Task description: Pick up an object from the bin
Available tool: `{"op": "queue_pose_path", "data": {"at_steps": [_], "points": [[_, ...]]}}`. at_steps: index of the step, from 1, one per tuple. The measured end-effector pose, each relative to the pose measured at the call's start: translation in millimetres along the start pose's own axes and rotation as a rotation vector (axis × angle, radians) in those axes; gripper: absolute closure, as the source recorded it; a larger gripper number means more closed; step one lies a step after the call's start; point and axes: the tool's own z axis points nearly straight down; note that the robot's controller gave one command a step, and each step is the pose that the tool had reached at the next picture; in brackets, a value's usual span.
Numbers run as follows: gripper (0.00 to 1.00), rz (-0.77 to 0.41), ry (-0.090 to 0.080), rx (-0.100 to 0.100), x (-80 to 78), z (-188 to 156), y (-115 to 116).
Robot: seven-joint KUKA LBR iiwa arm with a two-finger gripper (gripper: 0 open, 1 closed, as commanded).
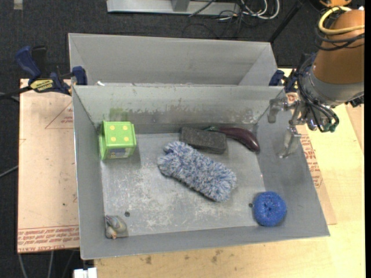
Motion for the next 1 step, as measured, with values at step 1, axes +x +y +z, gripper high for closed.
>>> {"op": "queue_pose_path", "data": {"at_steps": [1], "points": [[0.0,-0.003,-0.007,0.001,-1.2,-5.3,0.8]]}}
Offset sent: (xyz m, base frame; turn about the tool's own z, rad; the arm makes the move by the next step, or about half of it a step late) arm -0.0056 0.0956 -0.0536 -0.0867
